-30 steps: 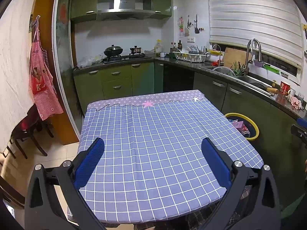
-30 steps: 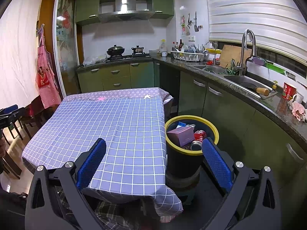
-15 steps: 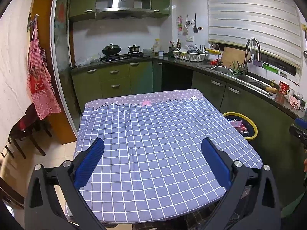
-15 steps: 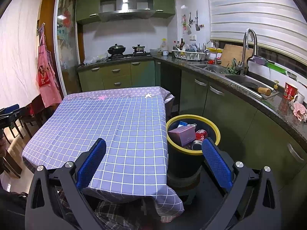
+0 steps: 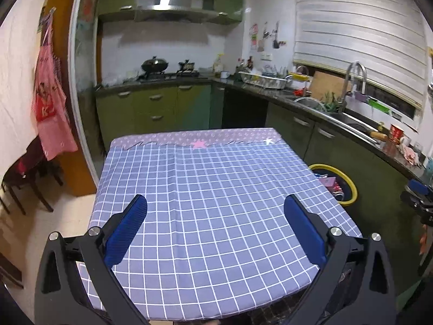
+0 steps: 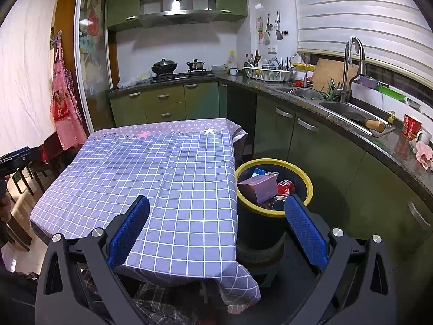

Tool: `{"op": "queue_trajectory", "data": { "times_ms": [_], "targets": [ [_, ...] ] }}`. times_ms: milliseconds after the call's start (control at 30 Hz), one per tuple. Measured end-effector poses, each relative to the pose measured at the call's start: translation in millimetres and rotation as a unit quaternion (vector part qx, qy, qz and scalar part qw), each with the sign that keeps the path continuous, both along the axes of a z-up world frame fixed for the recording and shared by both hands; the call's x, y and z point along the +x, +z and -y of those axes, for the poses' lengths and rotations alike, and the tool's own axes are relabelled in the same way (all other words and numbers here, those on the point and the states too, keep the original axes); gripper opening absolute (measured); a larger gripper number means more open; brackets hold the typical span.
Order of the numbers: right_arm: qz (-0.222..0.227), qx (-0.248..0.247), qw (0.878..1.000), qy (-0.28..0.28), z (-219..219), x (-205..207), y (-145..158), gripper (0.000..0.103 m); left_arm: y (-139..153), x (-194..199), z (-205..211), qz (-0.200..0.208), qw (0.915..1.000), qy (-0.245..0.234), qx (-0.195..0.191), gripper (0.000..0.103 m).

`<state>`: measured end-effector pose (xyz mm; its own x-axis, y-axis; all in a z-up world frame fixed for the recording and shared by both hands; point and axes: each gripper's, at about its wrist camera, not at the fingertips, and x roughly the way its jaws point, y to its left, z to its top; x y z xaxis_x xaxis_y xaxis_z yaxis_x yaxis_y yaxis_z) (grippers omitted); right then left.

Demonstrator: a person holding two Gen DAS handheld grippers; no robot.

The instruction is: Collect trash

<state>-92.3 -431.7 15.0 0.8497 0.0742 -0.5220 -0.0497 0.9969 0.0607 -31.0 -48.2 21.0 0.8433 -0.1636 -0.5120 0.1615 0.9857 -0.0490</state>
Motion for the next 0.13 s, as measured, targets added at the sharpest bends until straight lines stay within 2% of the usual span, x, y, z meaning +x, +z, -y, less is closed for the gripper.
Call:
{"op": "queue_trajectory", "data": {
  "times_ms": [133],
  "targets": [
    [-0.007,0.004,1.0,0.01,-4,13,-3,0.098,-6,20,-5,-0.014,0.9998,0.011,0.009,0.096]
  ]
}}
